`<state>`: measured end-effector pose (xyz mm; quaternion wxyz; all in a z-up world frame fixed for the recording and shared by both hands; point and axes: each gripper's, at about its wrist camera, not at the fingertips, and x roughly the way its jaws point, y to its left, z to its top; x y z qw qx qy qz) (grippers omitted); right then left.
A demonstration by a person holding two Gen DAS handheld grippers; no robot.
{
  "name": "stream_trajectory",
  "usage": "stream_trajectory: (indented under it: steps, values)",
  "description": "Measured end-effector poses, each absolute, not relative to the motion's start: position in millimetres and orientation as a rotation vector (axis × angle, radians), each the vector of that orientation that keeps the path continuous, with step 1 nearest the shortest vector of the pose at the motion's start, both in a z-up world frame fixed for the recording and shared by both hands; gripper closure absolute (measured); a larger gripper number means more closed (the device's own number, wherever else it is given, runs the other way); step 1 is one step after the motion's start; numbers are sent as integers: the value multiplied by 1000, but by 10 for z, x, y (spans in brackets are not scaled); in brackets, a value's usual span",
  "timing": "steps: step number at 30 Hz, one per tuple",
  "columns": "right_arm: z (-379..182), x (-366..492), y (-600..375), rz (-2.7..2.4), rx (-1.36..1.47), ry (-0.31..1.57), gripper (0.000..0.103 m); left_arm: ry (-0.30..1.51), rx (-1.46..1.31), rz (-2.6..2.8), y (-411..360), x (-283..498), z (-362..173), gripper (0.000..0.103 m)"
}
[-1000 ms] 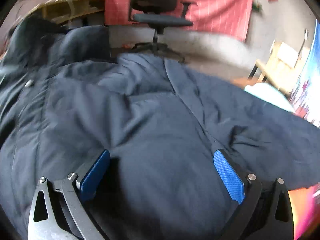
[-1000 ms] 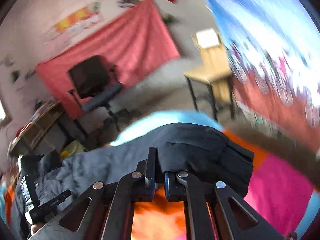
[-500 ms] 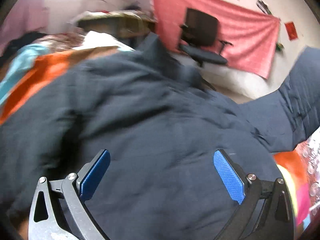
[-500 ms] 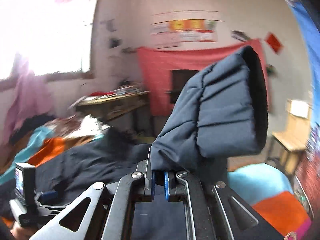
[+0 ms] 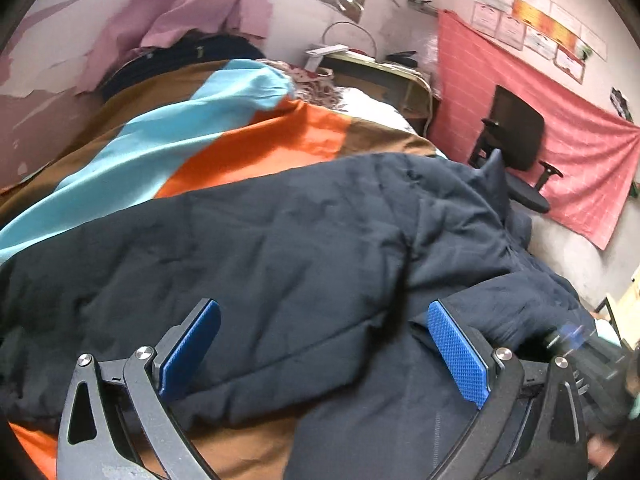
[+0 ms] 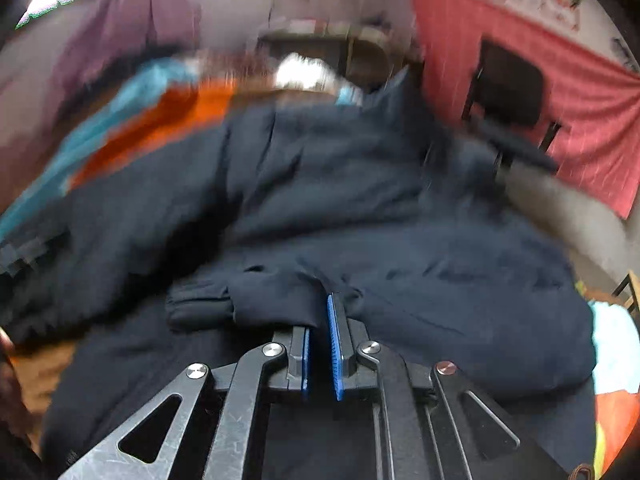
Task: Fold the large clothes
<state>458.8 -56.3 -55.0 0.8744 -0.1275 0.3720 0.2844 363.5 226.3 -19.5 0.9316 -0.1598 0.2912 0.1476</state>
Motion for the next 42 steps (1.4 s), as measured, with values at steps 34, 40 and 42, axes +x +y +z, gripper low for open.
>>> stream_trajectory:
  steps: [34,40,42]
  values:
    - [-1345,5782,-2931,187,-42,786,63,885,-13,142,1090,4725,-1130,0]
    - [-1318,5781,-3031,198,-4,772,63,847,-86,115,1216,4649,-1023,1]
    - [-1271,5740,-3023,179,-21,755,60,763,-197,106,1364,4405,-815,1]
